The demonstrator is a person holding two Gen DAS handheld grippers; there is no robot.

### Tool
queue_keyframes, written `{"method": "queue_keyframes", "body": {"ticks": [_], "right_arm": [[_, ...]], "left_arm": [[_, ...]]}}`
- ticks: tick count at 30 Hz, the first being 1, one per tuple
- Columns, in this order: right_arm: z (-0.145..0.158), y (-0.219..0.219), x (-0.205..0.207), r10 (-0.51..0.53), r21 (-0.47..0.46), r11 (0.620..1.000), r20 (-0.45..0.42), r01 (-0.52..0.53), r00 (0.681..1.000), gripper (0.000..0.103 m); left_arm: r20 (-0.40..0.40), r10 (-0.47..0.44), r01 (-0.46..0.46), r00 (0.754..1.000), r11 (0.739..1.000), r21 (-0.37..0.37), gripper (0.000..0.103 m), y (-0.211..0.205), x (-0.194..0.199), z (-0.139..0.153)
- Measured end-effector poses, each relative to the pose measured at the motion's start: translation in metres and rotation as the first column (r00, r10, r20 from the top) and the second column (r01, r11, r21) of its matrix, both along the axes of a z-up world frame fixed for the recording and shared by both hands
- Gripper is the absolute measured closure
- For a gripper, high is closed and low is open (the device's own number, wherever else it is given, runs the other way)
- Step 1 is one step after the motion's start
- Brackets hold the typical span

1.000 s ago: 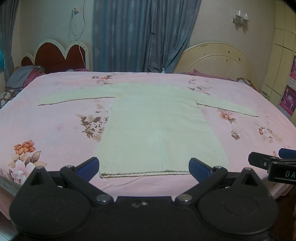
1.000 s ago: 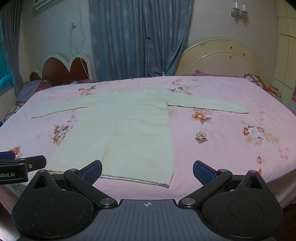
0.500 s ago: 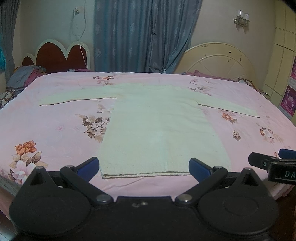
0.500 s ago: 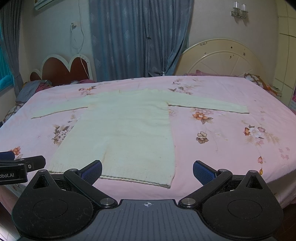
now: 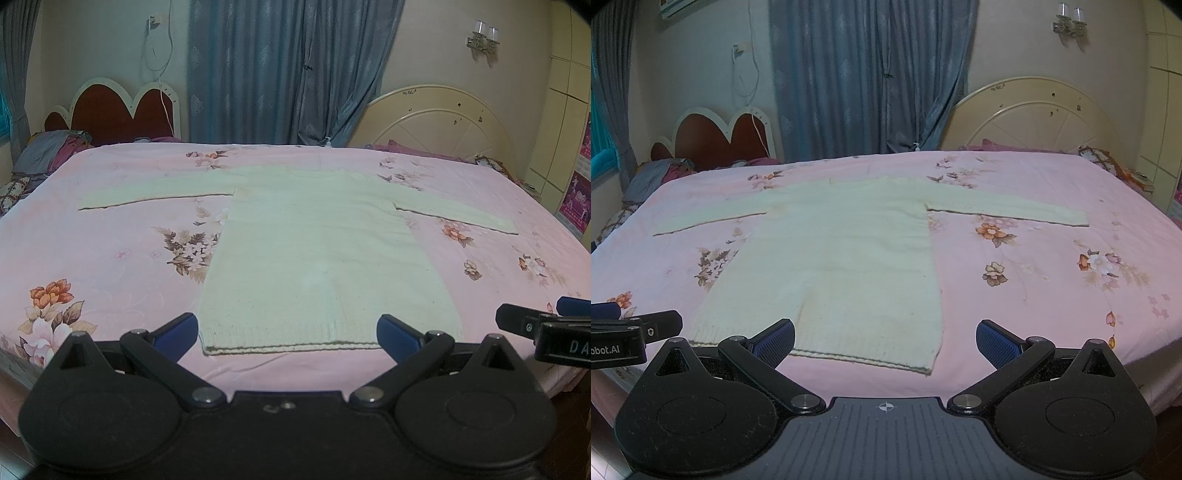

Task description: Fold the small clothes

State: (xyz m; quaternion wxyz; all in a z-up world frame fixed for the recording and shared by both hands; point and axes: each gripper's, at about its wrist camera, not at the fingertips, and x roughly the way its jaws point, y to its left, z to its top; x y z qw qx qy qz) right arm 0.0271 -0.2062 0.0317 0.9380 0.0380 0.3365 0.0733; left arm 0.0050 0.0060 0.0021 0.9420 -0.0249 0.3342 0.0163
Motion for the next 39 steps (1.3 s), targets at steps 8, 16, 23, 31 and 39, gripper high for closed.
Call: {"method": "queue_keyframes", "body": {"ticks": [8, 16, 23, 31, 39], "right_arm": [[0.001, 0.001, 0.000, 0.001, -0.001, 1.000, -0.001, -0.001, 1.000, 0.000], [0.001, 0.000, -0.001, -0.002, -0.002, 1.000, 0.000, 0.002, 1.000, 0.000], [0.001, 0.000, -0.001, -0.003, -0.002, 1.000, 0.000, 0.003, 1.000, 0.000], [0.000, 0.000, 0.000, -0.003, -0.003, 1.000, -0.001, 0.003, 1.000, 0.000], [-0.001, -0.006, 0.002, -0.010, 0.004, 1.000, 0.000, 0.010, 1.000, 0.000]], "left_arm": [[0.000, 0.000, 0.000, 1.000, 1.000, 0.000, 0.000, 0.000, 0.000, 0.000], [0.002, -0.001, 0.001, 1.000, 1.000, 0.001, 0.000, 0.000, -0.001, 0.000], [0.003, -0.002, 0.002, 1.000, 1.000, 0.001, 0.000, -0.001, -0.001, 0.000], [0.000, -0.005, 0.005, 1.000, 1.000, 0.003, 0.000, -0.004, -0.001, 0.001], [0.002, -0.005, 0.005, 1.000, 1.000, 0.008, 0.000, -0.004, 0.009, 0.001]]}}
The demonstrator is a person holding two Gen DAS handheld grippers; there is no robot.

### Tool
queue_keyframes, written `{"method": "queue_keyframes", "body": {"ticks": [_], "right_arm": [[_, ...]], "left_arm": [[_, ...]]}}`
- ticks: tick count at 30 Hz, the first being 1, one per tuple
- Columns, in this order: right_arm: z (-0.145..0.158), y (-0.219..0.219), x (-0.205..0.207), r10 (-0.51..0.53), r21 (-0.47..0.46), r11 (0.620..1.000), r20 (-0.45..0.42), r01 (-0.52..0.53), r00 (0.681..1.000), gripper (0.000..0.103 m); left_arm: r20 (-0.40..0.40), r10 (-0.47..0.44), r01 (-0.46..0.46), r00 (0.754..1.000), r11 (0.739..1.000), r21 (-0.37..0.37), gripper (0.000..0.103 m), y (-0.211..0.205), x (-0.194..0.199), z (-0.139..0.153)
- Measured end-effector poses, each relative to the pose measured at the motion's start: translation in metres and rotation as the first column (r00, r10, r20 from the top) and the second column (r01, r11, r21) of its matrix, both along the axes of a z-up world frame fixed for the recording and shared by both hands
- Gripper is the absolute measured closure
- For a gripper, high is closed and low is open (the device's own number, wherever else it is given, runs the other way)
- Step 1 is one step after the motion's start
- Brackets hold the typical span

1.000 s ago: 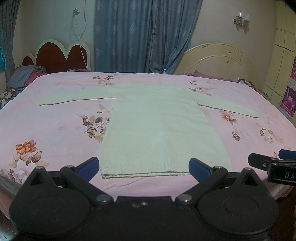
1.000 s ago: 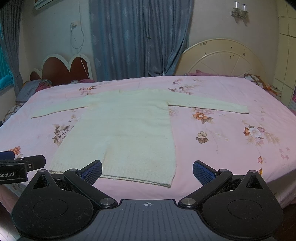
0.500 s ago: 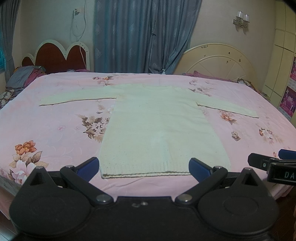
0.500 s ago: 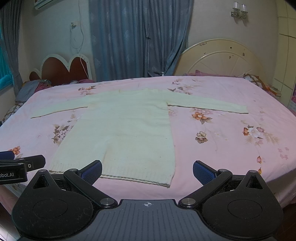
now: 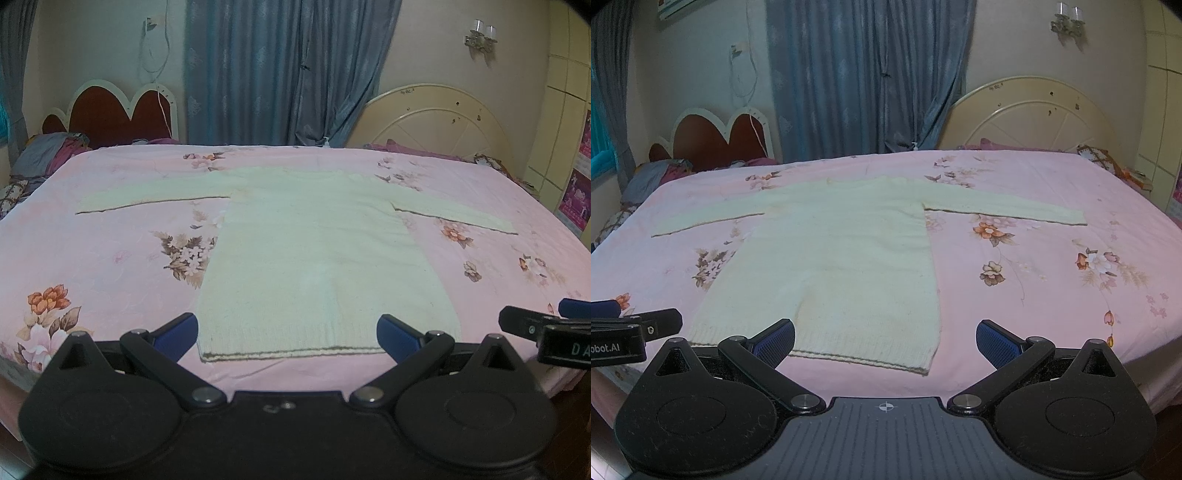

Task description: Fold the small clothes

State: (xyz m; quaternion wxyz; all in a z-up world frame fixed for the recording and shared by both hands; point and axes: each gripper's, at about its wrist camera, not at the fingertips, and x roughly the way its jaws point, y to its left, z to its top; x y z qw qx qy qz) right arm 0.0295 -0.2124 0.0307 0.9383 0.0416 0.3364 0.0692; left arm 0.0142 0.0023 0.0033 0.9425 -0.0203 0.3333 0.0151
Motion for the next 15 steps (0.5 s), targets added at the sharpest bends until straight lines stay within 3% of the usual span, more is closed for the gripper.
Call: {"method": "queue_keyframes", "body": {"ticks": [15], "right_arm": [[-0.003, -0.015, 0.051, -0.061, -0.005, 0.998, -0.003, 0.061, 0.998, 0.000]], "left_arm": [[-0.004, -0.030, 0.030, 1.000, 1.000, 0.009, 0.000, 0.001, 0.061, -0.003]]}}
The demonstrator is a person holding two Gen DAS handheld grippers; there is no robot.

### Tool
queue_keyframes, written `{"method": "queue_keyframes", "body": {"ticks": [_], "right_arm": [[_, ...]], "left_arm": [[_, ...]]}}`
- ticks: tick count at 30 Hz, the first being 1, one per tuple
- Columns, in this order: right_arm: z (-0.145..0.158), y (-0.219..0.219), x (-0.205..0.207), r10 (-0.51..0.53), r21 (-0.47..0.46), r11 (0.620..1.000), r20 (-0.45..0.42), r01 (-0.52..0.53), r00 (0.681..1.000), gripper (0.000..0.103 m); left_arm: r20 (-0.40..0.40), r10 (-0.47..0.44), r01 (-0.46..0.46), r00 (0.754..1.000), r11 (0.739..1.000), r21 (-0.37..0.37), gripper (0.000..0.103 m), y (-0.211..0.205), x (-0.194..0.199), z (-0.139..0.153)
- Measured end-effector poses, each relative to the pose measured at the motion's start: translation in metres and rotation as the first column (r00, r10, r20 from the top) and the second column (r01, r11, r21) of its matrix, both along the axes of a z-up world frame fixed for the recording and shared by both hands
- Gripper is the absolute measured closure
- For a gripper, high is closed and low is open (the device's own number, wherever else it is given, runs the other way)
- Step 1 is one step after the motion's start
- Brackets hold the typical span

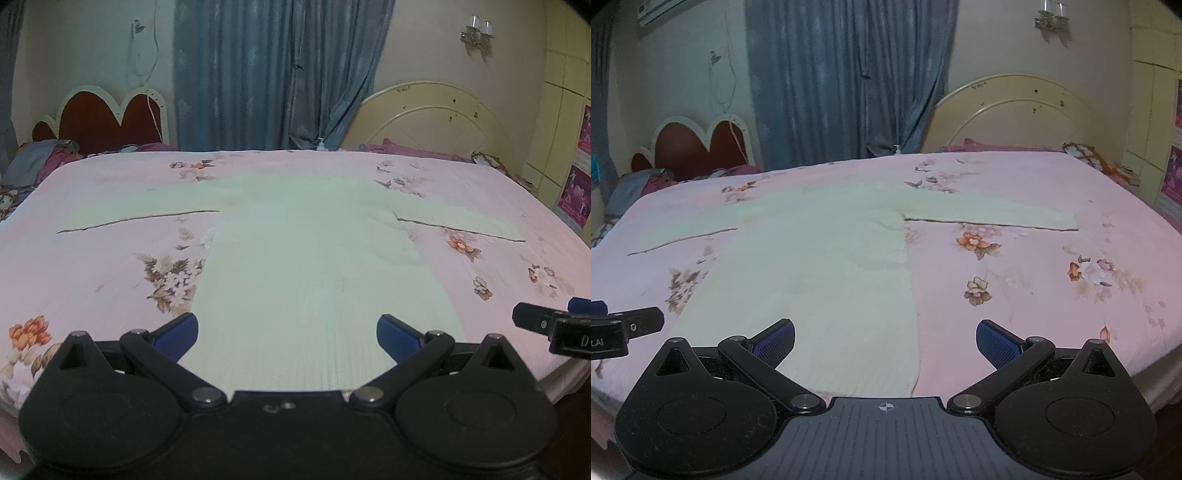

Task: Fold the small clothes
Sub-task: 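Grasp the cuff of one sweater sleeve with the right gripper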

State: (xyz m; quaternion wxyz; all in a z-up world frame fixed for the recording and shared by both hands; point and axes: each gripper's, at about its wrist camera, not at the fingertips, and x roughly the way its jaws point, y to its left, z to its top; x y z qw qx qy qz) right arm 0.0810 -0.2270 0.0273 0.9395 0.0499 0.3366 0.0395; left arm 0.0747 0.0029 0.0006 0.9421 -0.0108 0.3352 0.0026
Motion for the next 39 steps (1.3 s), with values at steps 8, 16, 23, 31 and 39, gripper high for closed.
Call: {"method": "queue_keyframes", "body": {"ticks": [8, 16, 23, 31, 39], "right_arm": [[-0.001, -0.003, 0.050, -0.053, -0.007, 0.999, -0.006, 0.053, 0.999, 0.000], [0.000, -0.009, 0.096, -0.137, -0.023, 0.990, 0.007, 0.137, 0.991, 0.000], [-0.012, -0.030, 0.135, -0.189, -0.035, 0.981, -0.023, 0.188, 0.982, 0.000], [-0.042, -0.095, 0.196, -0.229, -0.020, 0.973, -0.054, 0.228, 0.972, 0.000], [-0.072, -0.196, 0.265, -0.326, 0.040, 0.944, -0.072, 0.329, 0.943, 0.000]], "left_arm": [[-0.015, -0.044, 0.044, 0.999, 0.999, -0.001, 0.000, 0.005, 0.058, -0.004], [-0.017, -0.145, 0.145, 0.989, 0.989, 0.007, 0.000, -0.003, 0.117, -0.010], [-0.017, -0.194, 0.194, 0.981, 0.981, 0.012, 0.000, -0.026, 0.154, -0.023], [-0.082, -0.217, 0.216, 0.973, 0.976, -0.027, 0.000, -0.073, 0.210, -0.041], [-0.103, -0.186, 0.183, 0.977, 0.982, -0.036, 0.000, -0.129, 0.275, -0.052]]}}
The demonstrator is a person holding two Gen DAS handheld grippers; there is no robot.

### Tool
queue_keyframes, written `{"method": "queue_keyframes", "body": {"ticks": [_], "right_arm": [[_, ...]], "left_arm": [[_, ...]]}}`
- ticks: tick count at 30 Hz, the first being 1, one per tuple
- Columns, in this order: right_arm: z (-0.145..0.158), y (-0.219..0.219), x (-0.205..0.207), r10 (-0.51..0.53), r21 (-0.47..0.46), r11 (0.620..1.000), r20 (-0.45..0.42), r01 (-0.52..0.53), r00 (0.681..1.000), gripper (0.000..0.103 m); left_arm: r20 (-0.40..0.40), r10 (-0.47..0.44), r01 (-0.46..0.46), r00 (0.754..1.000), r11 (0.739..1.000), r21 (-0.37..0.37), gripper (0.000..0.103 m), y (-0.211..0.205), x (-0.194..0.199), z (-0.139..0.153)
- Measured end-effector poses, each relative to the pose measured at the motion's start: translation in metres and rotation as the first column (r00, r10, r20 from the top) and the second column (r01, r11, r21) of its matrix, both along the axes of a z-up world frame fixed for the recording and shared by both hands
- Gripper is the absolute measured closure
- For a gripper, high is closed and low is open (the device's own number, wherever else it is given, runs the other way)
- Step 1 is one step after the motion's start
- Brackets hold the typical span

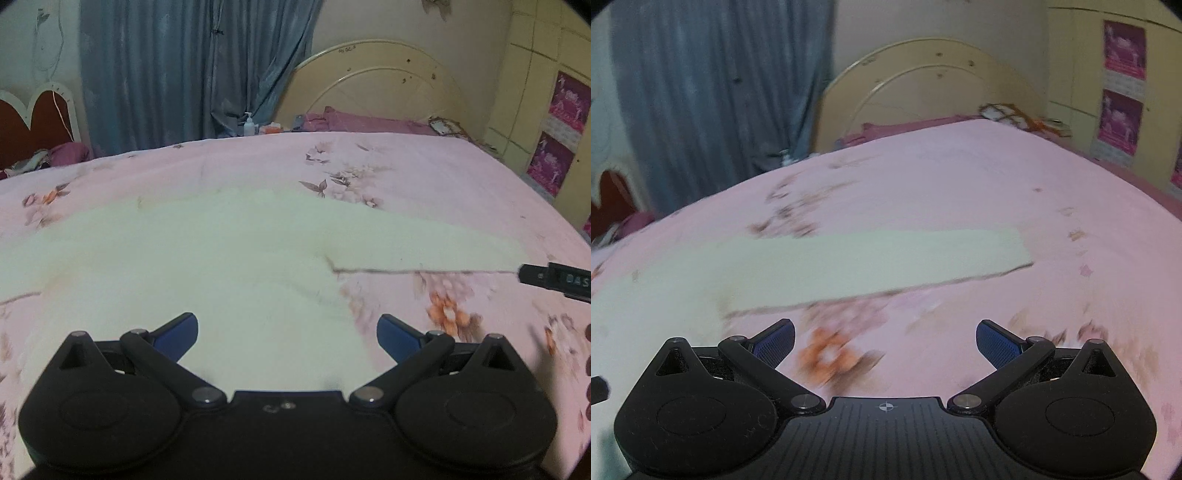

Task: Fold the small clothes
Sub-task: 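Grasp the cuff of one sweater sleeve with the right gripper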

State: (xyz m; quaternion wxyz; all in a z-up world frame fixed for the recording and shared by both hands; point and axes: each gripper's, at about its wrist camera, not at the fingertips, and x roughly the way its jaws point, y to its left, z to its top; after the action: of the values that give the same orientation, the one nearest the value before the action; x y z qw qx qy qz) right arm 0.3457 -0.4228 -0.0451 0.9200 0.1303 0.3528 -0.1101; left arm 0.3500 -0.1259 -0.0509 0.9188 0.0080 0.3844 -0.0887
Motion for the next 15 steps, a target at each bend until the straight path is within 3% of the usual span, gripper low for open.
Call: {"method": "queue_keyframes", "body": {"ticks": [10, 11, 12, 13, 15], "right_arm": [[-0.045, -0.093, 0.038, -0.131, 0.090, 0.987, -0.016, 0.132, 0.991, 0.001], [-0.049, -0.100, 0.040, -0.143, 0.102, 0.984, -0.015, 0.144, 0.990, 0.003], [-0.053, -0.106, 0.042, -0.149, 0.120, 0.981, -0.019, 0.150, 0.989, 0.027], [-0.059, -0.113, 0.047, -0.160, 0.138, 0.977, -0.034, 0.163, 0.987, 0.036], [-0.066, -0.125, 0.049, -0.183, 0.178, 0.966, -0.045, 0.188, 0.982, 0.038]], "left_arm": [[-0.067, 0.013, -0.010, 0.998, 0.998, 0.054, 0.000, -0.053, 0.040, -0.020], [-0.074, 0.015, -0.010, 0.997, 0.998, 0.062, 0.000, -0.056, 0.042, -0.021], [-0.082, 0.017, -0.011, 0.997, 0.997, 0.071, 0.000, -0.058, 0.045, -0.023], [-0.088, 0.018, -0.011, 0.996, 0.997, 0.078, 0.000, -0.059, 0.047, -0.024], [-0.097, 0.018, -0.009, 0.995, 0.996, 0.094, 0.000, -0.062, 0.053, -0.026]]}}
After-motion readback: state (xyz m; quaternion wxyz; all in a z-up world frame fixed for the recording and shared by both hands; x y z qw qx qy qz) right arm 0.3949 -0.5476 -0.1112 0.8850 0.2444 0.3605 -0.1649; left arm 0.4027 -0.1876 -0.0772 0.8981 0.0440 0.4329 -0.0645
